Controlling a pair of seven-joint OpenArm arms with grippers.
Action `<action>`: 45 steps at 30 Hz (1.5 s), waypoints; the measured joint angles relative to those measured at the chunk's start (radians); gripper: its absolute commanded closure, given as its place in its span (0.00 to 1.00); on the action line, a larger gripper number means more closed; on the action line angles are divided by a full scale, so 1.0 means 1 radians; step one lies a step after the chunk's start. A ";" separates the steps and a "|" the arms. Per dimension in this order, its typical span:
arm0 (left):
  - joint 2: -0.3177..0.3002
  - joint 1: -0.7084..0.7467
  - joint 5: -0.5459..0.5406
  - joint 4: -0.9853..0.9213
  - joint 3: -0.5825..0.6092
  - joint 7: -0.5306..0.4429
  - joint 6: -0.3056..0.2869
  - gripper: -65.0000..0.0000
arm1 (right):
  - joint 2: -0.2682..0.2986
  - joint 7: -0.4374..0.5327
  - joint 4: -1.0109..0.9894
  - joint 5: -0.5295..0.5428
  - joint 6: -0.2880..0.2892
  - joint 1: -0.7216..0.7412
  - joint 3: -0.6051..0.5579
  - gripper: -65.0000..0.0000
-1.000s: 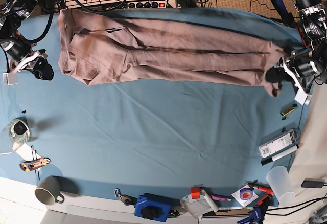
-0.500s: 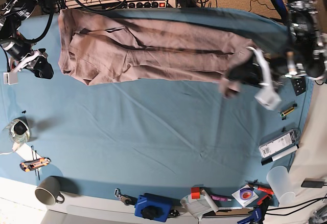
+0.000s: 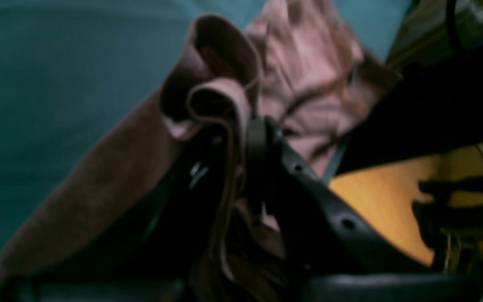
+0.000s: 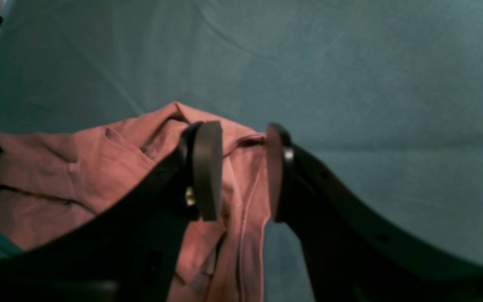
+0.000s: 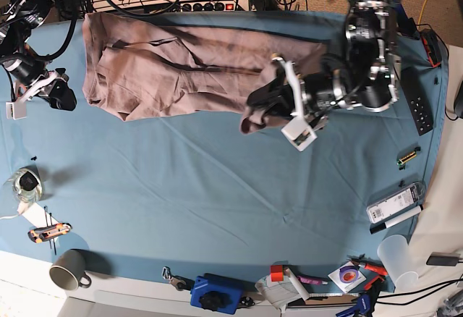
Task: Fold the T-shirt properly
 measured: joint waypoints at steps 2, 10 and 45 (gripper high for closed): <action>0.019 0.000 0.036 -0.013 0.013 -0.011 0.000 1.00 | 0.000 0.000 0.000 0.000 0.000 0.000 0.000 0.72; 0.079 0.000 0.068 -0.071 0.105 -0.041 0.031 1.00 | 0.000 0.000 0.000 0.000 0.000 0.000 0.000 0.72; -0.028 0.043 -0.027 -0.031 -0.282 0.076 0.125 0.49 | 0.003 0.000 0.000 0.028 0.000 -0.003 0.000 0.72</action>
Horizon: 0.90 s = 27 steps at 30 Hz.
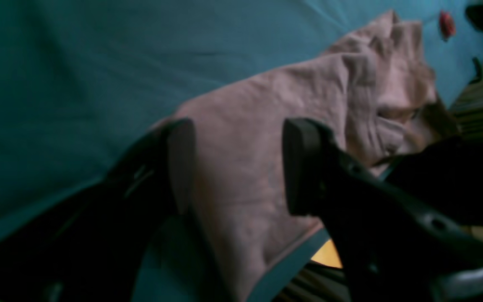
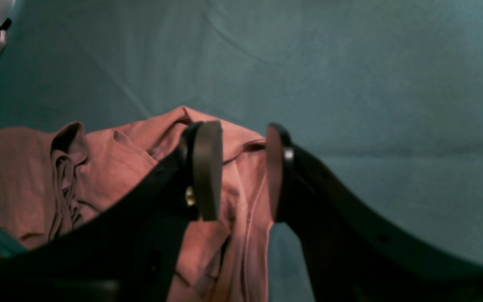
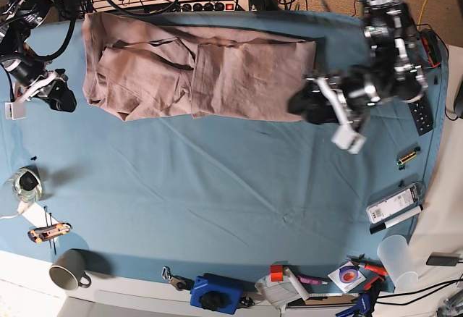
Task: Fold the T-shirt properly
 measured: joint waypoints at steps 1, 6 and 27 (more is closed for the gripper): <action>-0.011 0.005 -0.020 0.000 -0.015 0.004 -0.019 0.49 | 0.000 0.000 0.000 0.000 0.000 0.000 0.000 0.72; -0.047 0.019 -0.060 0.000 -0.047 0.020 -0.026 0.49 | 0.000 0.000 0.000 0.000 0.000 0.000 0.000 0.72; -0.043 0.087 -0.063 0.001 -0.046 0.020 -0.049 0.49 | 0.003 0.002 -0.085 -0.040 0.000 -0.052 0.000 0.46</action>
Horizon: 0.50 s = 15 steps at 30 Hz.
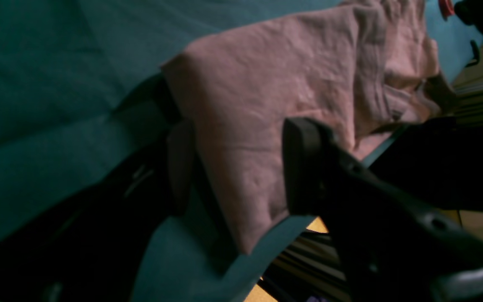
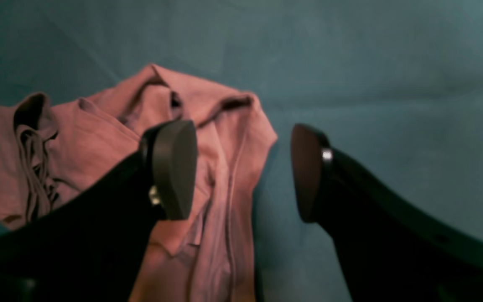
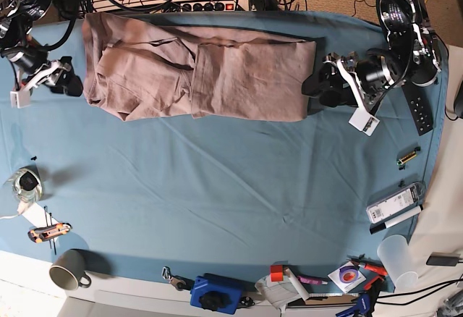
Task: Fold the T-shirt properly
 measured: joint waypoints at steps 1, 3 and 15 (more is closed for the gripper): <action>0.000 0.000 0.000 0.000 0.000 0.000 0.000 0.48 | 0.000 -0.001 -0.031 -0.002 0.000 0.002 0.000 0.46; 0.000 0.000 0.000 0.000 0.000 0.000 0.000 0.48 | 0.000 -0.002 -0.092 0.029 0.000 0.001 0.000 0.46; 0.000 0.000 -0.001 0.000 0.000 -0.016 0.000 0.48 | 0.008 0.035 -0.270 0.213 0.004 0.008 -0.177 0.46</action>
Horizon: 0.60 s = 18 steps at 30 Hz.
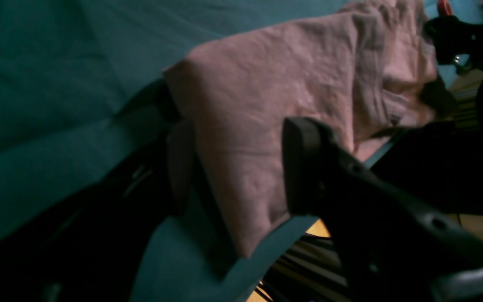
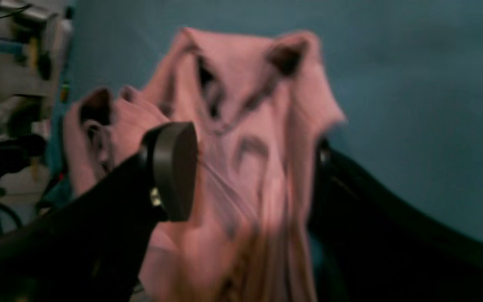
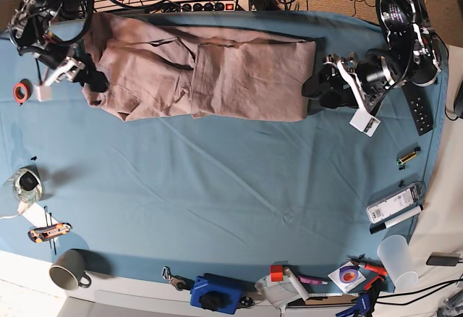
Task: Fold the T-shirt properly
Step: 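Grasp the shirt end at the right gripper and lift it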
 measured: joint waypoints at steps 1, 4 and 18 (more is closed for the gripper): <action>0.000 0.000 0.000 0.000 0.000 0.000 0.000 0.48 | 0.000 0.008 -0.001 0.004 0.002 0.002 -0.019 0.46; 0.000 0.000 0.001 0.000 0.000 0.000 0.000 0.48 | 0.000 0.011 -0.001 0.011 0.003 0.002 -0.057 0.46; 0.000 0.000 0.001 0.000 0.000 -0.003 0.000 0.48 | 0.000 0.061 0.008 -0.051 0.016 -0.024 -0.085 0.58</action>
